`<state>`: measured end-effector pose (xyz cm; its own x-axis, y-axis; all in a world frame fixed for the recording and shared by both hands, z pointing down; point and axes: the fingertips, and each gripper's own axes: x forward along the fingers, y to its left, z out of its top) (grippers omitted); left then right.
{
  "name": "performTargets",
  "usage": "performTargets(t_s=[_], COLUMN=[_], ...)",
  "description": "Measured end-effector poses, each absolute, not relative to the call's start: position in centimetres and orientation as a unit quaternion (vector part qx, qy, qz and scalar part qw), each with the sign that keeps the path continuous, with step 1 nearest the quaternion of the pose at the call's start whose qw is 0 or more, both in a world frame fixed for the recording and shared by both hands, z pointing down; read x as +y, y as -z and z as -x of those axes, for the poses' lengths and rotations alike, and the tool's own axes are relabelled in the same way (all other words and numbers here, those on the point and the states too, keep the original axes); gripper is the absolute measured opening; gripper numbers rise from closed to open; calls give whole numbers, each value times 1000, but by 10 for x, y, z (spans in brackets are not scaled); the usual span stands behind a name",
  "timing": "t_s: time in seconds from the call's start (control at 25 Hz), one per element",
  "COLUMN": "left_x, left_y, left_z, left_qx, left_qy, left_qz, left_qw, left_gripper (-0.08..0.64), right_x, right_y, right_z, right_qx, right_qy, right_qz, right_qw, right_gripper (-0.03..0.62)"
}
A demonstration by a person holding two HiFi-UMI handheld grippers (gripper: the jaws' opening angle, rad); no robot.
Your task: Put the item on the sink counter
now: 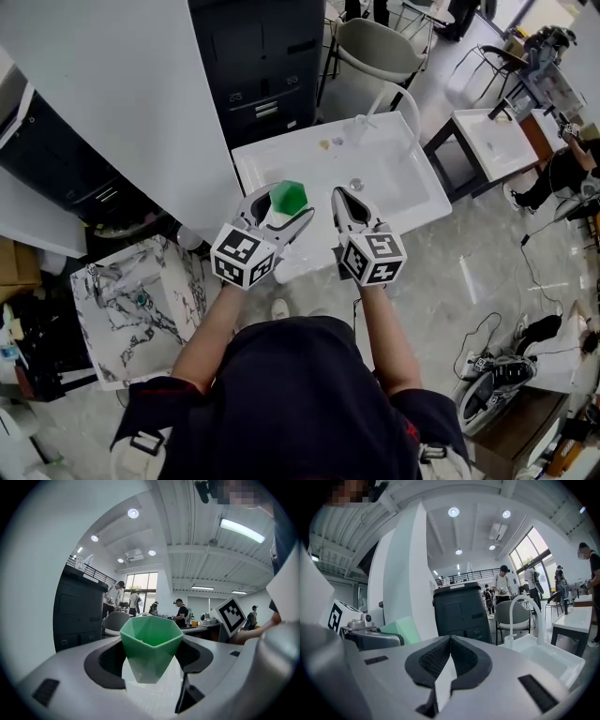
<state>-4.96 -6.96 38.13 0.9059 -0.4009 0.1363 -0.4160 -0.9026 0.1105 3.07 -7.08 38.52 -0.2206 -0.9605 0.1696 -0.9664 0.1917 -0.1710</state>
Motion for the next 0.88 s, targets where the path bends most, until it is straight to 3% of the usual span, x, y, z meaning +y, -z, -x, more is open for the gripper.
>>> performTargets(t_s=[0.88], left_x=[-75], left_y=[-394], left_z=[46], left_qx=[-207], left_qy=[-78], left_qz=[-973], left_qw=[65], left_gripper=[324], right_x=[-89], right_y=[-397], right_z=[-37], right_qx=[-770], right_qy=[-139], right_qz=[-623], right_qw=[5], right_gripper=[35])
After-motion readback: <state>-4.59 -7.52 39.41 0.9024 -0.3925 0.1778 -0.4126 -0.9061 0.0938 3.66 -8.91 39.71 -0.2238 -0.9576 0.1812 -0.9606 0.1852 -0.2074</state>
